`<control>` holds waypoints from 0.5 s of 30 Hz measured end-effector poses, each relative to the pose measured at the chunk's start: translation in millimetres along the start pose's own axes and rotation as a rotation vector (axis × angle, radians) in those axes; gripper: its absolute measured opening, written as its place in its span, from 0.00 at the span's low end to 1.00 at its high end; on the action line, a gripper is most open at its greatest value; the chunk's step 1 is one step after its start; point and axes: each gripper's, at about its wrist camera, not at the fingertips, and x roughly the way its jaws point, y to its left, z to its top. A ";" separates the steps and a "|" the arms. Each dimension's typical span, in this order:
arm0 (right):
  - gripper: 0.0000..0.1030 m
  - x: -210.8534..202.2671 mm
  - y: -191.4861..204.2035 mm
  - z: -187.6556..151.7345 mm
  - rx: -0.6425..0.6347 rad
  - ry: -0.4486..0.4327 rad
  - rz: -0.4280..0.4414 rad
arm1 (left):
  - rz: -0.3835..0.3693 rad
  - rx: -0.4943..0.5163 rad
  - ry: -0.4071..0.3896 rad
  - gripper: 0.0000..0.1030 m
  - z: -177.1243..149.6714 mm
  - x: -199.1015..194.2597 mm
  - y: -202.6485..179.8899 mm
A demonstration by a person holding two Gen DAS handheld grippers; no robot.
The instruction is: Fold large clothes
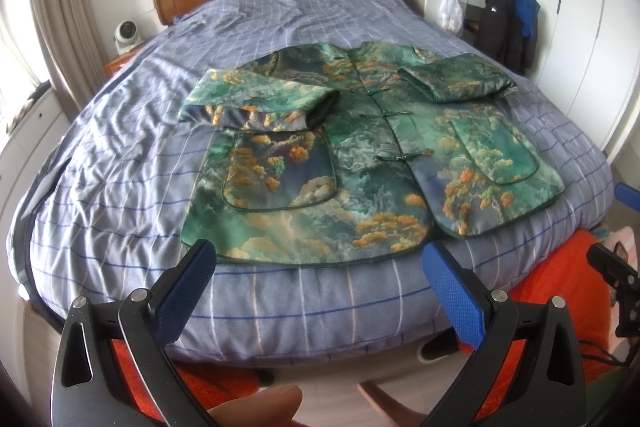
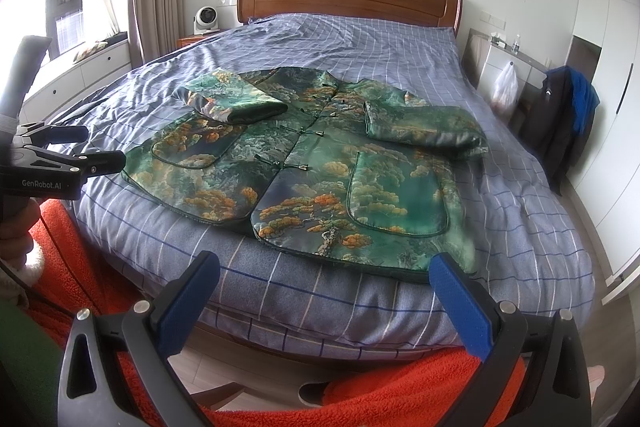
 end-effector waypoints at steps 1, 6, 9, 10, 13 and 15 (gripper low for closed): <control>1.00 0.5 -1.0 -0.1 0.000 0.000 0.000 | -0.001 0.000 0.000 1.00 -0.3 0.1 0.1; 1.00 0.2 0.1 -0.2 0.000 -0.001 -0.001 | 0.000 -0.001 0.000 1.00 0.0 -0.1 -0.2; 1.00 0.8 -1.0 -0.3 0.000 0.001 0.000 | 0.000 0.001 0.001 1.00 -0.2 0.0 -0.4; 1.00 0.7 -0.9 -0.3 0.000 0.001 0.000 | 0.000 0.001 0.001 1.00 -0.1 -0.1 -0.4; 1.00 0.8 -0.8 -0.4 0.000 0.000 0.000 | 0.000 0.000 0.000 1.00 -0.6 -0.2 -0.7; 1.00 0.5 0.1 -0.4 0.000 0.000 0.000 | 0.001 0.001 0.000 1.00 -0.7 -0.3 -0.9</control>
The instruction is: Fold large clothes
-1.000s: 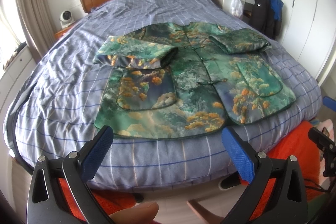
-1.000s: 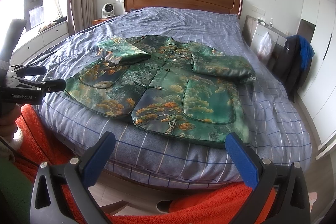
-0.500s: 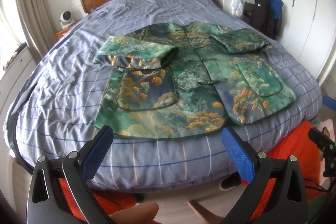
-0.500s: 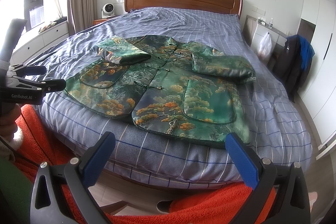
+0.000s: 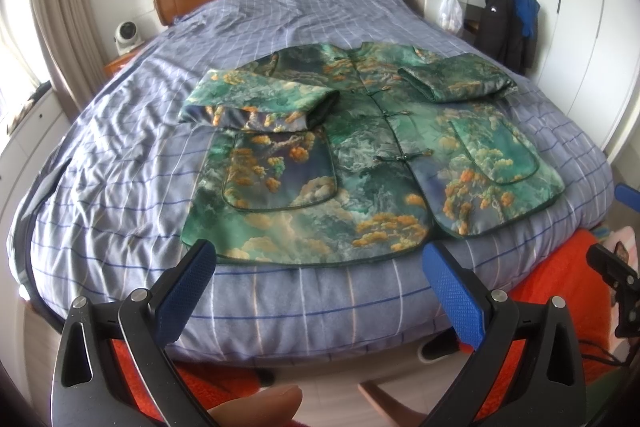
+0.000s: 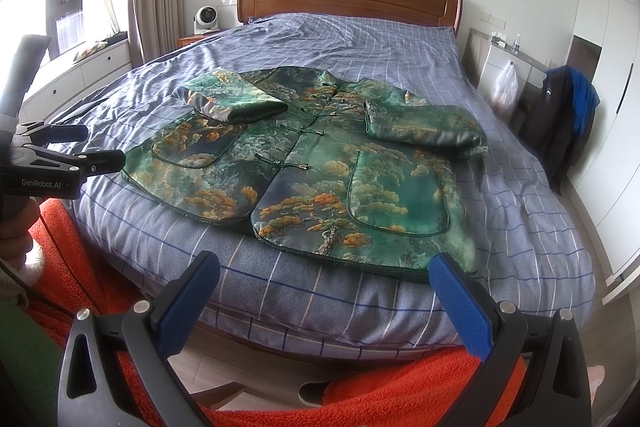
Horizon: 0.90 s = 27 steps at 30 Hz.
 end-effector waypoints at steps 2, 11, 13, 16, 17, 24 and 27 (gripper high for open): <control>1.00 0.1 -0.5 0.0 0.001 0.001 -0.001 | 0.000 0.000 0.000 1.00 -0.1 0.0 0.0; 1.00 0.0 -1.2 0.1 0.001 0.000 0.000 | 0.001 0.000 -0.001 1.00 -0.2 -0.2 -0.6; 1.00 0.1 -1.6 0.1 0.001 0.000 0.000 | 0.001 0.001 -0.001 1.00 -0.3 -0.3 -0.6; 1.00 -0.2 -1.5 0.1 0.001 0.000 0.000 | 0.001 0.001 -0.001 1.00 -0.3 -0.3 -0.7; 1.00 -0.4 -1.1 0.2 0.001 0.000 0.000 | 0.002 0.001 -0.001 1.00 -0.3 -0.3 -0.8; 1.00 -1.2 -1.3 0.2 0.000 -0.001 0.001 | 0.002 0.002 0.001 1.00 -0.3 -0.5 -1.2; 1.00 -1.7 -0.8 -0.7 0.000 -0.002 0.001 | 0.002 0.007 -0.002 1.00 3.7 -1.5 2.1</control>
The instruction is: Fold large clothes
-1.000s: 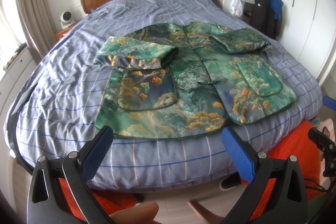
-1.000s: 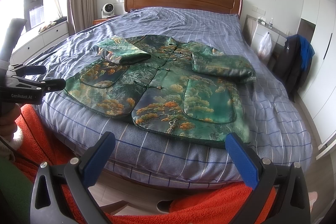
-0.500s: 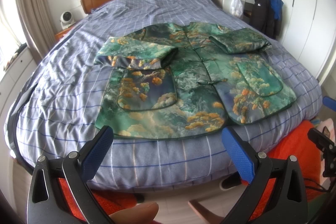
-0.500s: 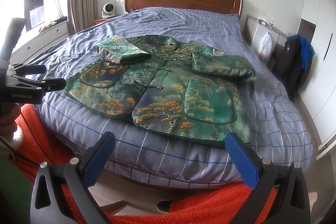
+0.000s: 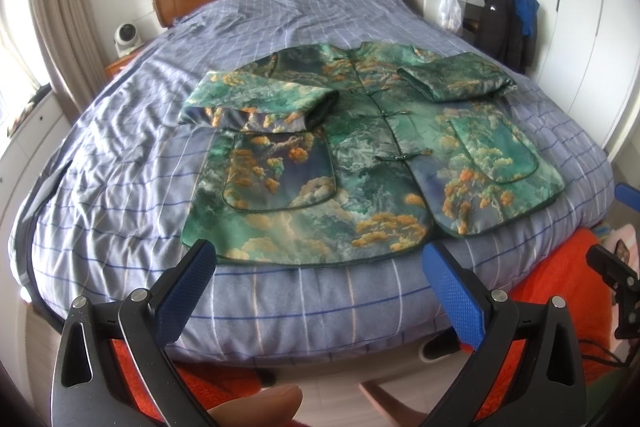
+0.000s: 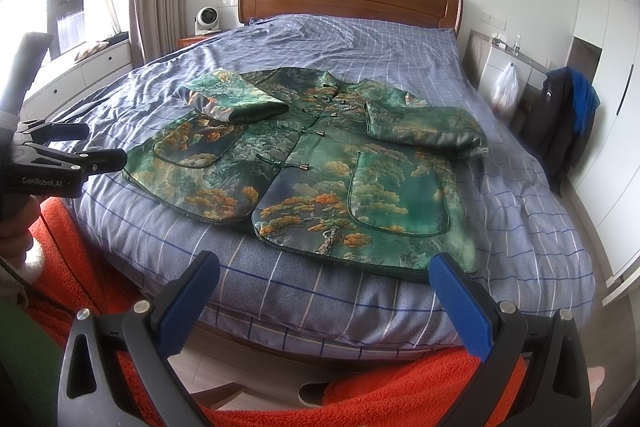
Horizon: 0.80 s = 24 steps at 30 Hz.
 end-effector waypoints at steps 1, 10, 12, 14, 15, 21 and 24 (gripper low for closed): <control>1.00 0.1 -0.4 0.0 0.000 -0.001 0.000 | 0.001 0.002 -0.004 1.00 0.7 -1.2 0.3; 1.00 0.7 7.4 -0.3 -0.021 -0.010 0.005 | 0.023 -0.002 -0.032 1.00 2.5 -1.4 6.3; 1.00 2.3 6.4 2.5 -0.029 -0.018 -0.005 | 0.030 -0.013 -0.042 1.00 4.6 -0.9 10.6; 1.00 5.3 1.2 6.8 -0.033 -0.022 -0.012 | 0.039 -0.024 -0.052 1.00 6.2 -0.2 14.1; 1.00 7.1 0.4 10.1 -0.035 -0.025 -0.019 | 0.042 -0.029 -0.057 1.00 6.3 -0.5 15.1; 1.00 20.9 1.8 32.1 -0.113 -0.057 -0.027 | 0.054 -0.064 -0.042 1.00 2.3 2.3 21.7; 1.00 55.3 -10.4 57.0 -0.227 -0.086 -0.074 | 0.056 -0.081 -0.038 1.00 0.1 -0.1 24.0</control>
